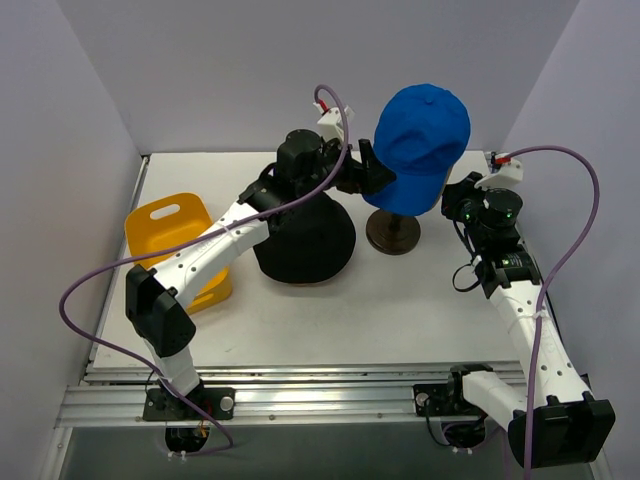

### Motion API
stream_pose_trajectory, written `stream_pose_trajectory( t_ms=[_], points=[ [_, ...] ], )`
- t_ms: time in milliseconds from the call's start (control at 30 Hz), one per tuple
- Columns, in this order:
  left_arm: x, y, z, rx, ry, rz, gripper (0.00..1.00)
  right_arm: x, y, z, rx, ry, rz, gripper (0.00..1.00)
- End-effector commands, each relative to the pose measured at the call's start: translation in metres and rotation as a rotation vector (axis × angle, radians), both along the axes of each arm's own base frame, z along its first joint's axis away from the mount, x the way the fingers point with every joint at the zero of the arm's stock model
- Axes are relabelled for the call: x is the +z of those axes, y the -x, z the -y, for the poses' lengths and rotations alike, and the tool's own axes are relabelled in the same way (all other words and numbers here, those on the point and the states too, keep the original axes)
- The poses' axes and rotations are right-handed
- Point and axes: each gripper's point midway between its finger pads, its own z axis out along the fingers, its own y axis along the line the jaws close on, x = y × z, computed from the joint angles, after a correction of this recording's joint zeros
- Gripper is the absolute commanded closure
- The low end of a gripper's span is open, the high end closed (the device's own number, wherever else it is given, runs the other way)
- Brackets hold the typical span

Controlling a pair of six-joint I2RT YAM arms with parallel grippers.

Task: Stack the hats

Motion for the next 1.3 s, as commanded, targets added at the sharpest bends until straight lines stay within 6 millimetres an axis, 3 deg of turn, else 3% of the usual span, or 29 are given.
stream_pose_trajectory(
  t_ms=[0,233,267,333,367,400,433,467,567,733,767,833,867,1033,1067,1267],
  points=[
    [0.028,0.023,0.013,-0.064,0.05,0.058,0.11,0.03,0.003,-0.01,0.045,-0.029,0.091,1.0],
    [0.038,0.034,0.01,-0.076,0.06,0.085,0.11,0.029,0.002,-0.011,0.049,-0.023,0.088,1.0],
    [0.043,0.029,0.004,-0.038,0.046,0.105,0.11,0.028,0.002,-0.011,0.046,-0.019,0.085,1.0],
    [0.034,0.016,-0.013,0.047,-0.031,0.084,0.15,0.027,0.002,-0.009,0.039,-0.009,0.082,1.0],
    [0.041,-0.001,-0.028,0.122,-0.049,0.1,0.23,0.027,0.003,-0.009,0.038,-0.006,0.081,1.0],
    [0.035,-0.006,-0.037,0.143,-0.08,0.079,0.32,0.027,0.003,-0.008,0.037,-0.004,0.079,1.0],
    [0.036,-0.011,-0.044,0.156,-0.088,0.08,0.53,0.026,0.003,-0.008,0.036,0.002,0.077,1.0],
    [0.036,-0.021,-0.057,0.187,-0.099,0.069,0.63,0.027,0.005,-0.007,0.035,0.006,0.079,1.0],
    [0.03,-0.033,-0.07,0.22,-0.129,0.056,0.97,0.026,0.005,-0.005,0.028,0.016,0.075,1.0],
    [0.021,-0.057,-0.083,0.279,-0.163,0.037,0.98,0.024,0.003,-0.007,0.036,0.023,0.069,1.0],
    [0.005,-0.064,-0.081,0.279,-0.195,0.007,0.98,0.021,0.001,-0.007,0.038,0.025,0.062,1.0],
    [0.011,-0.069,-0.076,0.261,-0.194,0.019,0.98,0.02,0.0,-0.007,0.038,0.025,0.059,1.0],
    [-0.001,-0.075,-0.071,0.25,-0.214,0.003,0.98,0.02,0.0,-0.007,0.037,0.025,0.06,1.0],
    [0.005,-0.077,-0.049,0.191,-0.184,0.018,0.98,0.021,0.001,-0.007,0.035,0.025,0.066,1.0],
    [-0.003,-0.08,-0.046,0.19,-0.2,0.007,0.98,0.021,0.001,-0.006,0.034,0.028,0.067,1.0],
    [-0.005,-0.083,-0.041,0.179,-0.212,0.007,0.98,0.021,0.001,-0.006,0.036,0.034,0.066,1.0]
  ],
)
